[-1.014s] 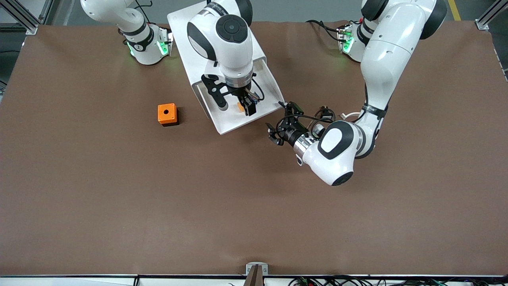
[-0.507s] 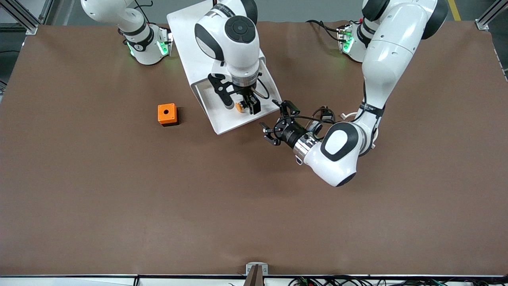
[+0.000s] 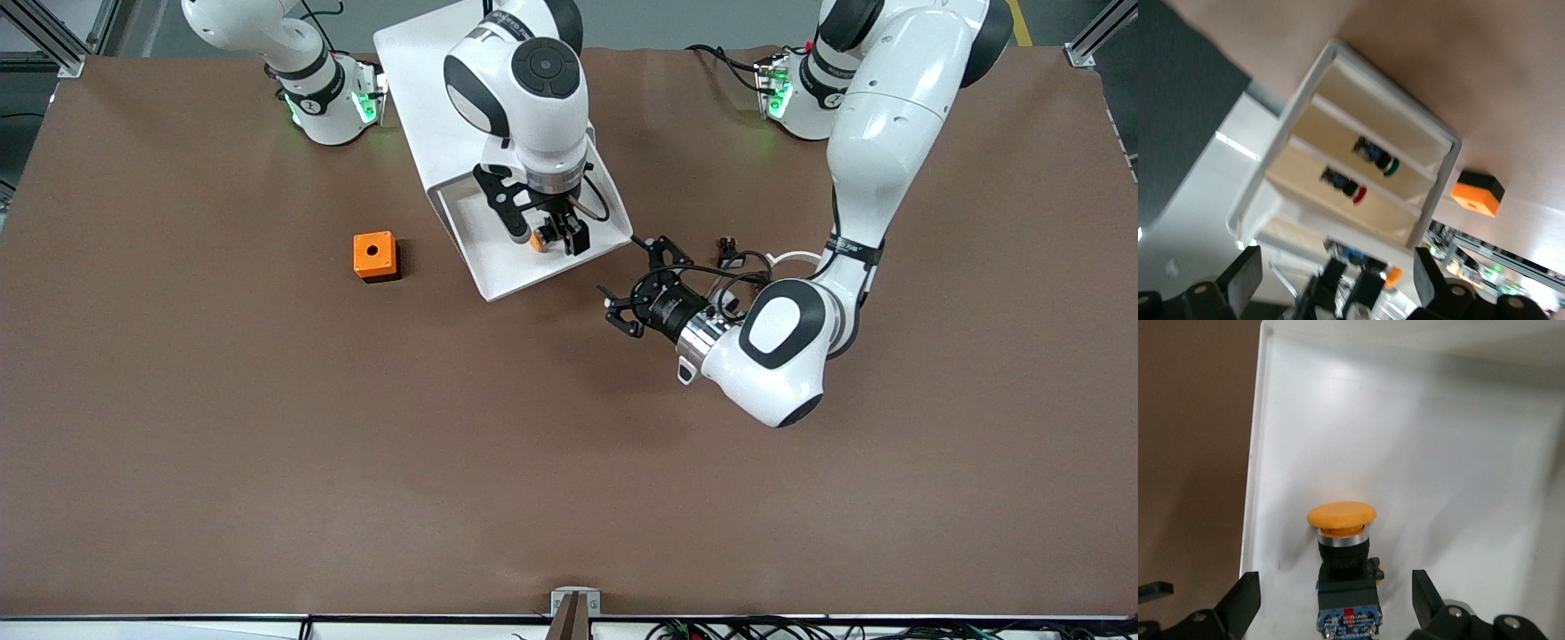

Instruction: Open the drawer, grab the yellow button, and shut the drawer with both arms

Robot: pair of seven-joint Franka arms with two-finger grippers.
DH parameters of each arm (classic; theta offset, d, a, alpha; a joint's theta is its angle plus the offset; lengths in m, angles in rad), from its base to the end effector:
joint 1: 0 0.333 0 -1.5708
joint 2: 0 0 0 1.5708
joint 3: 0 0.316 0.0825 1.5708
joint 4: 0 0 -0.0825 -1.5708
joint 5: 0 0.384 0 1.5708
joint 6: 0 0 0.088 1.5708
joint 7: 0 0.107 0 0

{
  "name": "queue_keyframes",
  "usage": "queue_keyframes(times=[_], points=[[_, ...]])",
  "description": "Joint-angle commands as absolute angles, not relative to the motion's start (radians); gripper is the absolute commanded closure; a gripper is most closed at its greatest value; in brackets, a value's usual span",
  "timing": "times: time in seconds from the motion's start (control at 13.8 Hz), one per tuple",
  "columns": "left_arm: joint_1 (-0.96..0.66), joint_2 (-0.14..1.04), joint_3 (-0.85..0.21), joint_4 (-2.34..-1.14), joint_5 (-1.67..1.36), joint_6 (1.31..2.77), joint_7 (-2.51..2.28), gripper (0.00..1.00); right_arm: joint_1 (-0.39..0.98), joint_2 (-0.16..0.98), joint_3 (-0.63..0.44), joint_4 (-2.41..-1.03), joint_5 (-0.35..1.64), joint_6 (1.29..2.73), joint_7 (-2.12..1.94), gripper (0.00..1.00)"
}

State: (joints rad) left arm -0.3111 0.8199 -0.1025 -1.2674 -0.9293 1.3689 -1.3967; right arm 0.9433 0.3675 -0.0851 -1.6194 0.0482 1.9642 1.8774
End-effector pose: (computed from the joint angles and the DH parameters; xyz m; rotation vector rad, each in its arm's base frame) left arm 0.5953 -0.3485 0.2840 2.0924 1.3655 -1.7219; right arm 0.4249 0.5059 0.4103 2.7161 -1.5422 -0.0277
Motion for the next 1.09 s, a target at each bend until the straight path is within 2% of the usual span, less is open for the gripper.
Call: queue_keyframes(times=[0.0, 0.07, 0.14, 0.22, 0.29, 0.36, 0.51, 0.8, 1.01], points=[[-0.316, 0.801, -0.087, -1.247, -0.801, 1.379, -1.289, 0.0, 0.963, 0.387, -0.095, -1.598, 0.057, 1.957, 1.894, 0.0], [-0.322, 0.795, -0.087, -1.243, -0.751, 1.397, -1.264, 0.0, 0.962, 0.387, -0.095, -1.598, 0.057, 1.957, 1.893, 0.0], [-0.327, 0.793, -0.087, -1.239, -0.708, 1.419, -1.238, 0.0, 0.962, 0.387, -0.095, -1.598, 0.058, 1.957, 1.885, 0.12], [-0.325, 0.795, -0.087, -1.238, -0.683, 1.452, -1.217, 0.0, 0.96, 0.387, -0.094, -1.598, 0.063, 1.962, 1.882, 0.57], [-0.324, 0.795, -0.084, -1.238, -0.667, 1.494, -1.198, 0.0, 0.96, 0.387, -0.094, -1.594, 0.092, 1.973, 1.884, 0.88], [-0.319, 0.792, -0.083, -1.235, -0.649, 1.534, -1.168, 0.0, 0.96, 0.387, -0.095, -1.592, 0.121, 1.976, 1.882, 1.0], [-0.333, 0.766, -0.052, -1.233, -0.576, 1.601, -1.111, 0.0, 0.963, 0.387, -0.095, -1.591, 0.124, 1.977, 1.882, 1.0], [-0.365, 0.721, -0.048, -1.229, -0.399, 1.647, -1.08, 0.0, 0.948, 0.384, -0.097, -1.539, 0.12, 1.962, 1.838, 1.0], [-0.415, 0.697, -0.025, -1.229, -0.359, 1.664, -1.08, 0.0, 0.87, 0.382, -0.103, -1.41, 0.118, 1.817, 1.665, 1.0]])
